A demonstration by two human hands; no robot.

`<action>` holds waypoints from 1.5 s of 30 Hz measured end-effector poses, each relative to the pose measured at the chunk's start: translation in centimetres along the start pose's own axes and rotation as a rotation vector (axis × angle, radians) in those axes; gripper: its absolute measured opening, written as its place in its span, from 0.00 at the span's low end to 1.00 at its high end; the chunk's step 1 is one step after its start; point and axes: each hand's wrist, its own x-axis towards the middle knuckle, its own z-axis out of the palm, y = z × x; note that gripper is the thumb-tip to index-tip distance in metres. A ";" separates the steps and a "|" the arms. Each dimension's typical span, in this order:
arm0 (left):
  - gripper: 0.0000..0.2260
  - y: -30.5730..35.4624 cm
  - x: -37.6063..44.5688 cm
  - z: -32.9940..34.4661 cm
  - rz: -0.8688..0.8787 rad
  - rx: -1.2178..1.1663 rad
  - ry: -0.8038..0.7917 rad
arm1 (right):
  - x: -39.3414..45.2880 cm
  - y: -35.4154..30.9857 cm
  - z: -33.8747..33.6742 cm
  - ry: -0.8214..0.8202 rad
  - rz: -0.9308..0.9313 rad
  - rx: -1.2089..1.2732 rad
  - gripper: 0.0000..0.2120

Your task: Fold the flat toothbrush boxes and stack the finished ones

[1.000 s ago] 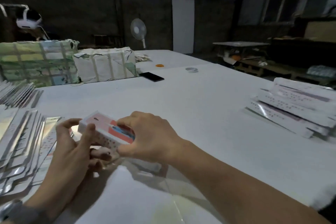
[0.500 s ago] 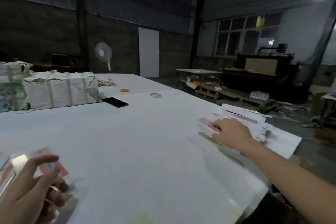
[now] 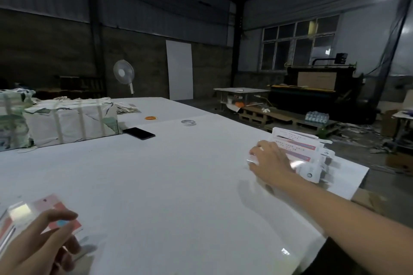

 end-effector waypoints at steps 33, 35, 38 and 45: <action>0.18 2.3 -0.1 1.0 0.110 0.765 0.322 | -7.9 -31.1 1.1 -0.246 -0.222 1.324 0.13; 0.22 2.3 -0.4 0.8 0.118 0.640 0.350 | -7.9 -31.2 1.3 -0.245 -0.218 1.345 0.13; 0.23 2.6 -1.1 0.8 0.258 0.573 0.371 | -7.8 -31.4 1.3 -0.276 -0.208 1.423 0.07; 0.28 3.5 -2.0 2.3 0.406 0.243 0.376 | -9.9 -32.7 0.3 -0.604 -0.220 1.725 0.12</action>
